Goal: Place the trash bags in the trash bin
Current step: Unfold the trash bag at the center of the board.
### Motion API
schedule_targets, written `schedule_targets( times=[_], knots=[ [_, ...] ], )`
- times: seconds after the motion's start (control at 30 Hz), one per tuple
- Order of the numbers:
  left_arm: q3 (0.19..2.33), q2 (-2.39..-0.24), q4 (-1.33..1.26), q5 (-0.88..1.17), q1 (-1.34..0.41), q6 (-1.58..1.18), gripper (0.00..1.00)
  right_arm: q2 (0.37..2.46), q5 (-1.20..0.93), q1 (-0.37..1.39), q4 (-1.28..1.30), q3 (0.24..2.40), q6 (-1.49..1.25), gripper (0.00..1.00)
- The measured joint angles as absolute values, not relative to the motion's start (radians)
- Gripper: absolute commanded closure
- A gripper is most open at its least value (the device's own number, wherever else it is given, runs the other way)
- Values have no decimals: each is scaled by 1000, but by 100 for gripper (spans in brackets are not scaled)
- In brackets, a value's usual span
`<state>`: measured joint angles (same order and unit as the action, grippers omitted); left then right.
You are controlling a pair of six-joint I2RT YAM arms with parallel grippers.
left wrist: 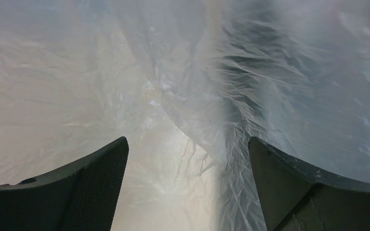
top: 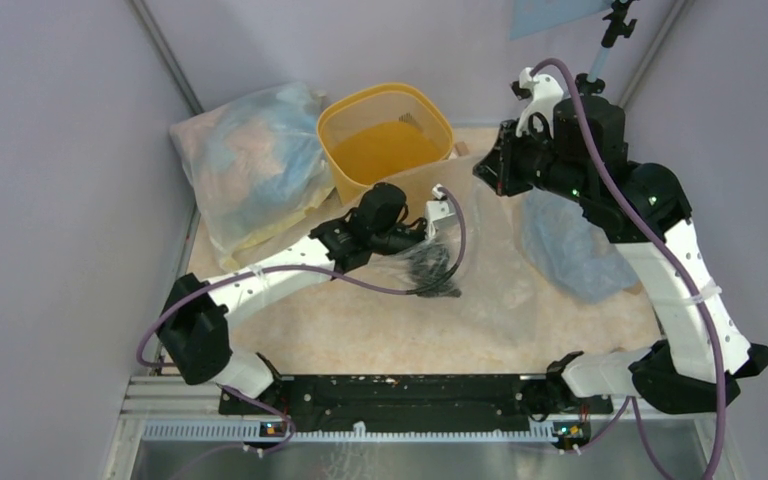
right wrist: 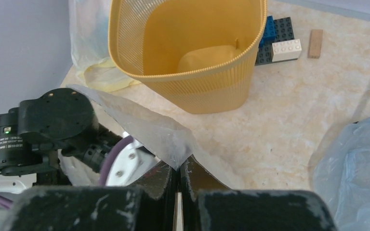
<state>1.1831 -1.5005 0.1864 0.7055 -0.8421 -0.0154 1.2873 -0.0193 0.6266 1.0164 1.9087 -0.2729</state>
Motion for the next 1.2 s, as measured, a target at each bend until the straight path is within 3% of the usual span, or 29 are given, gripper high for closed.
schedule_targets(
  times=[0.5,0.63,0.77,0.97,1.2],
  knots=[
    [1066,-1359,-63,1244,-843,-113,1,1285,96,625,987,1830,-273,100],
    [1030,-1303,-106,1289,-843,-134,1,1286,123,619,986,1810,-273,100],
    [1096,-1278,24,1132,-844,-97,1,1287,134,619,979,1806,-273,100],
    [1394,-1272,295,553,-840,-97,1,1286,140,619,972,1806,-269,100],
    [1445,-1164,379,223,-837,-126,1,1271,145,619,960,1770,-262,100]
  ],
)
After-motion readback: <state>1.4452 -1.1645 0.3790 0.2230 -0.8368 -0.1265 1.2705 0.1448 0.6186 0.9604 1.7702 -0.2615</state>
